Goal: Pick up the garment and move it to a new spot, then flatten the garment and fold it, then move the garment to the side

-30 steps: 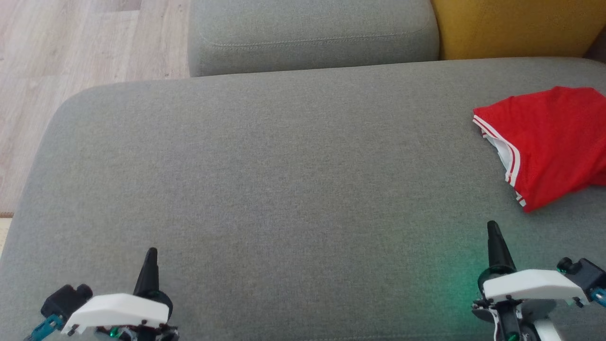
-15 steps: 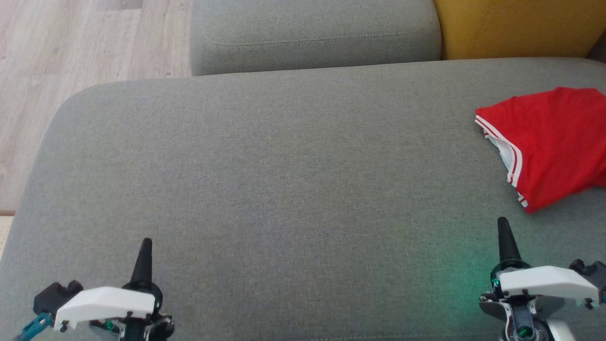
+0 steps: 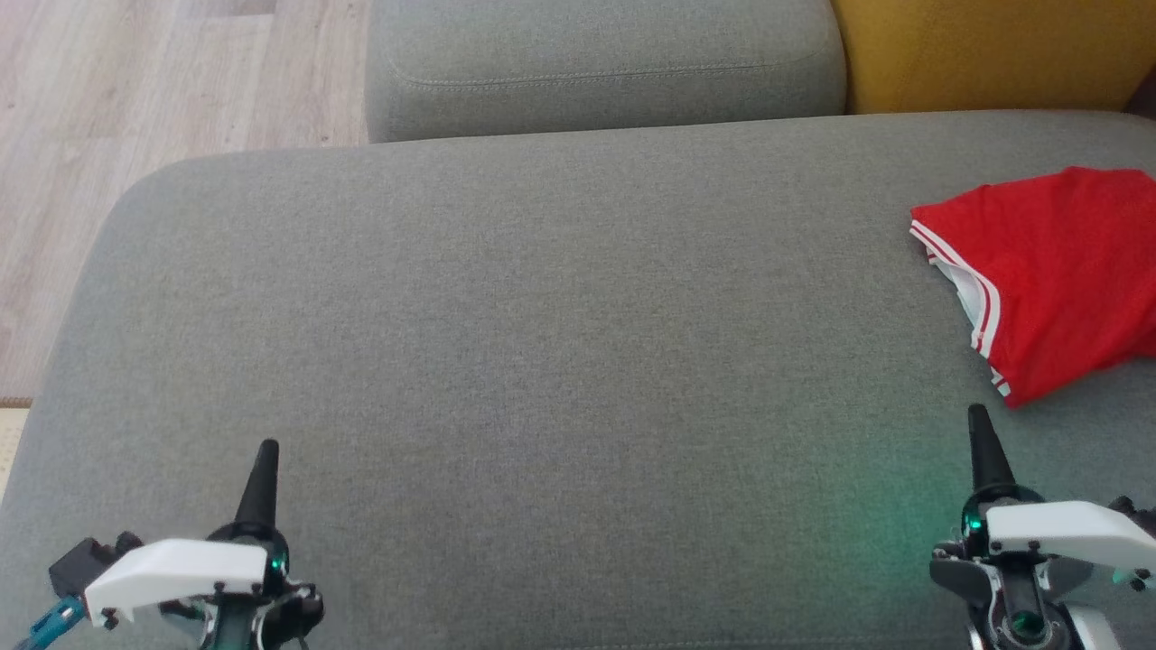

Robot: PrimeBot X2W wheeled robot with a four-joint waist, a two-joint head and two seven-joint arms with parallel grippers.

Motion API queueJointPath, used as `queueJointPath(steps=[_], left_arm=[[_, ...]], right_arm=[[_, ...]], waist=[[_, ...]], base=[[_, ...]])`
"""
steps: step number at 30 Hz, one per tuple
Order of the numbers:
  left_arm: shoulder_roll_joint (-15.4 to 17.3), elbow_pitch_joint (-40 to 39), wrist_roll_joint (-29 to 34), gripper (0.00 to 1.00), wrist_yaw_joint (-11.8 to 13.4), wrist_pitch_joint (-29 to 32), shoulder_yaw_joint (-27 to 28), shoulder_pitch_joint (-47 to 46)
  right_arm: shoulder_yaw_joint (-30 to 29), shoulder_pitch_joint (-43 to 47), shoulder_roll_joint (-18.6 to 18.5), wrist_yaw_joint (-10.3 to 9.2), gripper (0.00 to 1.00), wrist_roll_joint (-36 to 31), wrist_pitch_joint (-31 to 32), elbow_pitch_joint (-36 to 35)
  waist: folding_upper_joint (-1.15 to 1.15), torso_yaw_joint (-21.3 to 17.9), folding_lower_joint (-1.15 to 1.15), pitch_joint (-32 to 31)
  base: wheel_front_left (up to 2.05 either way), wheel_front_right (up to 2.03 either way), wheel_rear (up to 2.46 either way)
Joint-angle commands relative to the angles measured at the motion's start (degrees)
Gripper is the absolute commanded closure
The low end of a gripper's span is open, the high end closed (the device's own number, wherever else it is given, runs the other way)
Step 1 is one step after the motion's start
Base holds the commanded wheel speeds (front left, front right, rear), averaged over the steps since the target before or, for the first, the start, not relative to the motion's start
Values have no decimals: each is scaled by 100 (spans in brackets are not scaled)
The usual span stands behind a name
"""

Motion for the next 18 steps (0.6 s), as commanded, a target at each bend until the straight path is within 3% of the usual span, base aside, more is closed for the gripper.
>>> queueJointPath(steps=[1,18], left_arm=[[45,-209,-140,100,-75,52,193,-359],[45,-223,-1169,100,-235,336,404,-536]], right_arm=[[54,-327,-56,31,100,153,60,-241],[-177,-356,-48,36,100,1192,332,-413]], waist=[[0,2,0,1],[0,36,0,14]], base=[[0,0,0],[0,0,0]])
